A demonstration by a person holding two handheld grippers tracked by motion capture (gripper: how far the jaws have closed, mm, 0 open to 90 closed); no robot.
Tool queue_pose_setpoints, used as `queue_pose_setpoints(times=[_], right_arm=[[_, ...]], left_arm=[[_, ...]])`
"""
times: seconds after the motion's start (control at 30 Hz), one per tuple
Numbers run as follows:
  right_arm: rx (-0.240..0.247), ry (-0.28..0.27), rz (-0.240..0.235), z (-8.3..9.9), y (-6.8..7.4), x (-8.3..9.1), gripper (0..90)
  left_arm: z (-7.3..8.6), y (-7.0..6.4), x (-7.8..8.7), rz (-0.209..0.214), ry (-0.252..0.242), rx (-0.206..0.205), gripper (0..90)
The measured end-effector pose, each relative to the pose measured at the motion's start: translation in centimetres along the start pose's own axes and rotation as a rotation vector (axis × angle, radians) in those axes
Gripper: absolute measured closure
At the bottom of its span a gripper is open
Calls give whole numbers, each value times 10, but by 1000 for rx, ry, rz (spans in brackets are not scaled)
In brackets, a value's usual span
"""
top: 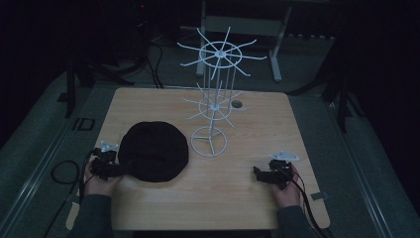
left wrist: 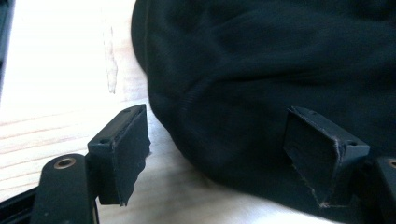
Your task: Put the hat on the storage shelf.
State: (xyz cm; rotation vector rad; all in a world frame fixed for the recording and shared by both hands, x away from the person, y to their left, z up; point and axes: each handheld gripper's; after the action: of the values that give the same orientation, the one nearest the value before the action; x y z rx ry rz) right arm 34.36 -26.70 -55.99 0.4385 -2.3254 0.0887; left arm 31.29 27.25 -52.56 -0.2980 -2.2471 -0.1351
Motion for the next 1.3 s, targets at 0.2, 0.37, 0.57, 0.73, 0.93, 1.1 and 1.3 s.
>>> queue_pose_setpoints(times=[0.2, 0.37, 0.57, 0.73, 0.93, 1.1, 1.3], right_arm=[[0, 0, 0, 0, 0, 0, 110], [0, 0, -1, 0, 0, 0, 110], [0, -1, -1, 0, 0, 0, 110], [1, -1, 0, 0, 0, 0, 110], [1, -1, 0, 0, 0, 0, 110], [0, -1, -1, 0, 0, 0, 110], [1, -1, 0, 0, 0, 0, 110]], left_arm=[[-11, -4, -19, 15, 106, 38, 387], [-17, -4, -26, 16, 156, 100, 493], [-22, -2, -29, 7, 181, 119, 537], [-23, 3, -30, 21, 169, 155, 618], [-22, 11, -29, 41, 140, 216, 712], [-21, 18, -27, 64, 114, 252, 761], [-20, 21, -25, 121, 72, 289, 783]])
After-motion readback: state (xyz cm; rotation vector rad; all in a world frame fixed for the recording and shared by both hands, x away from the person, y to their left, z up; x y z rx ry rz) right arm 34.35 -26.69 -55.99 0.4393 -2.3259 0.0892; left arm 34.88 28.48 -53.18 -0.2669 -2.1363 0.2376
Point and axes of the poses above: each handheld gripper's, and its own axes: x roughly backward along the jaws, z roughly out of its underside, y roughly to its left, and after that the axes turned 6 degrees about -x, right-handed
